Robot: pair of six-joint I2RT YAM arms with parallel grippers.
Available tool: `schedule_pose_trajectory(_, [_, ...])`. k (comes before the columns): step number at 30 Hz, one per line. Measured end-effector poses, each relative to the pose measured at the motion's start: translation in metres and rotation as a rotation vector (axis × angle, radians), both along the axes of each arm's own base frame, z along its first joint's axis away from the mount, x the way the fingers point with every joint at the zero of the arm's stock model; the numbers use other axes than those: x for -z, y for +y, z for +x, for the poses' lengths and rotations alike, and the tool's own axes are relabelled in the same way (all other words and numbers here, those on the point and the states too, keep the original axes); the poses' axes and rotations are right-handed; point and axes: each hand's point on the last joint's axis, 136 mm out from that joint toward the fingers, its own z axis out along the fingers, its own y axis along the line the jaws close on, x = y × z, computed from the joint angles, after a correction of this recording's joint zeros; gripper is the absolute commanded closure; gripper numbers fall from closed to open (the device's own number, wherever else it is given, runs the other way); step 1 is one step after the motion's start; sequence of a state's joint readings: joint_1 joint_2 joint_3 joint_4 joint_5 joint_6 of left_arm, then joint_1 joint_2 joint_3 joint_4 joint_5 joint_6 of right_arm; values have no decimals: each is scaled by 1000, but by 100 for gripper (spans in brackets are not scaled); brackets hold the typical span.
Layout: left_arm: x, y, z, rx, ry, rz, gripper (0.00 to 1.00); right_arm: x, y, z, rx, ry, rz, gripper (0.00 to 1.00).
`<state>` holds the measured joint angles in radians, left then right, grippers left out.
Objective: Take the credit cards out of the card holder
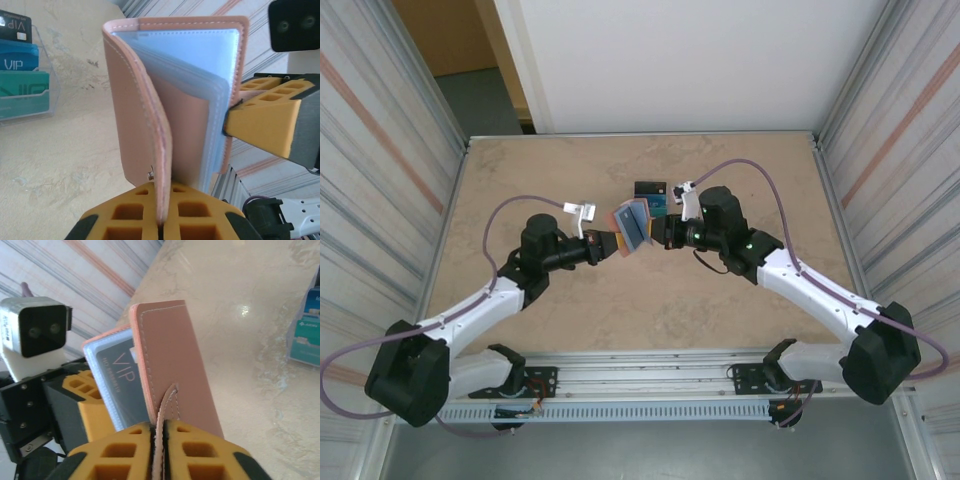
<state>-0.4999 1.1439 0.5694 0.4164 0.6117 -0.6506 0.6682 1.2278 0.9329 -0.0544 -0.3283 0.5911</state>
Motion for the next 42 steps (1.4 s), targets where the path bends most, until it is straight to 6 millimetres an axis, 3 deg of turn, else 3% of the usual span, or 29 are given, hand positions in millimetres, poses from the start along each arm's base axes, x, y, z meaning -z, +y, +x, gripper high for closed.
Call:
schedule_pose_trajectory(6, [-9, -2, -4, 22, -22, -21, 100, 2, -3, 4, 27, -16, -24, 74])
schedule_pose_trajectory(16, [-21, -5, -7, 52, -49, -65, 100, 5, -5, 5, 40, -26, -47, 73])
schedule_pose_trajectory(22, [-23, -7, -8, 66, -50, -74, 100, 9, -6, 4, 41, -35, -74, 95])
schedule_pose_trajectory(26, [-21, -7, -8, 63, -43, -72, 79, 11, -6, 4, 47, -37, -90, 98])
schedule_pose_trajectory(30, [-20, -7, -7, 59, -28, -75, 63, 14, -8, 3, 57, -27, -109, 100])
schedule_pose_trajectory(42, [-6, -14, -2, 74, 29, -80, 30, 5, -8, 1, 80, -32, -143, 100])
